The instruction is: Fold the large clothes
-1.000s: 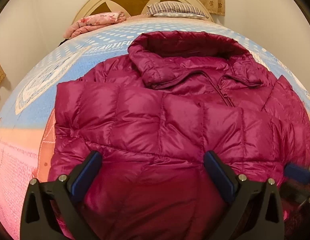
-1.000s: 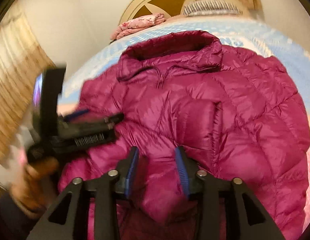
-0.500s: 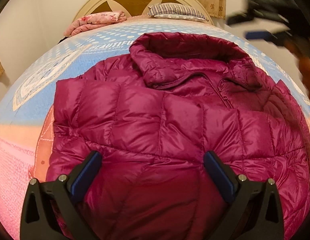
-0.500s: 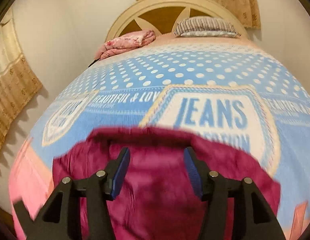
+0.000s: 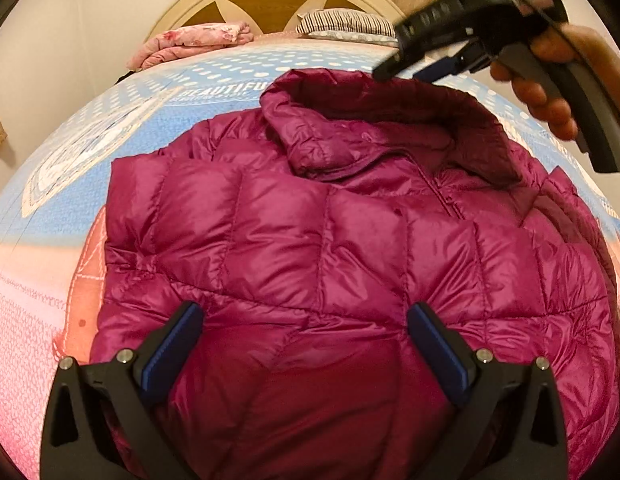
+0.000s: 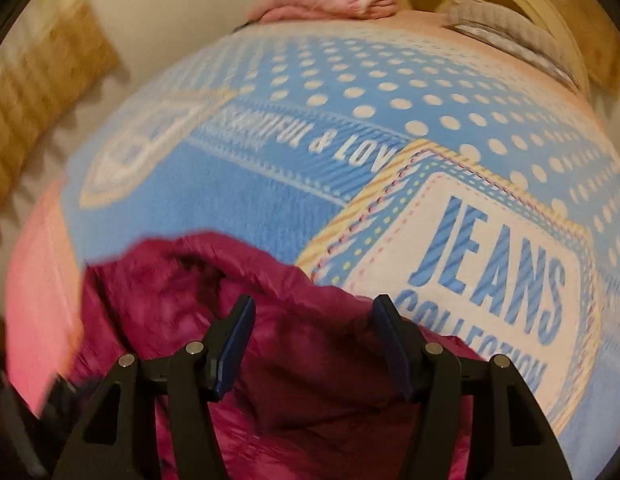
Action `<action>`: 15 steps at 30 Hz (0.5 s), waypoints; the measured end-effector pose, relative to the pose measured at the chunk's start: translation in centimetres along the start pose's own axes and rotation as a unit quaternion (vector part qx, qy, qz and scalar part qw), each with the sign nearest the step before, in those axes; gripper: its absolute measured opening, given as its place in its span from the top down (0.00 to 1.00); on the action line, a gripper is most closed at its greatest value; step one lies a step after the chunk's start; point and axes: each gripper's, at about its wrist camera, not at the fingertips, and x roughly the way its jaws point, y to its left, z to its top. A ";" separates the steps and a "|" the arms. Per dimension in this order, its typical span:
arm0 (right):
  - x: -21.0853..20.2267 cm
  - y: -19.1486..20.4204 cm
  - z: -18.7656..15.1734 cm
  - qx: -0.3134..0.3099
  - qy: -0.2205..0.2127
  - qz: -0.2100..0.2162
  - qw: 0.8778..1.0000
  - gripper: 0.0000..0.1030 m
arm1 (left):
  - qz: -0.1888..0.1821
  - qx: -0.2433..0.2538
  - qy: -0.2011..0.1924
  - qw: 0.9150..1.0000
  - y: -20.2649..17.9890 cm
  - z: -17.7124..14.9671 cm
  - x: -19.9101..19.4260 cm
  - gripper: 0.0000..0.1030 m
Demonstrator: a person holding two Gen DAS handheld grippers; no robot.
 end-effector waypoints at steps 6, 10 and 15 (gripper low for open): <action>0.3 -0.3 -0.9 -0.060 0.004 -0.063 0.996 0.40 | -0.001 0.000 0.000 1.000 0.0 0.0 0.0 0.00; 0.0 -0.9 -2.0 -0.083 0.011 -0.097 0.992 0.78 | -0.001 0.001 0.000 1.000 0.0 0.0 0.0 0.00; -0.7 0.7 -4.8 -0.107 -0.014 -0.104 0.989 0.88 | 0.000 0.002 0.000 1.000 0.0 0.0 0.0 0.00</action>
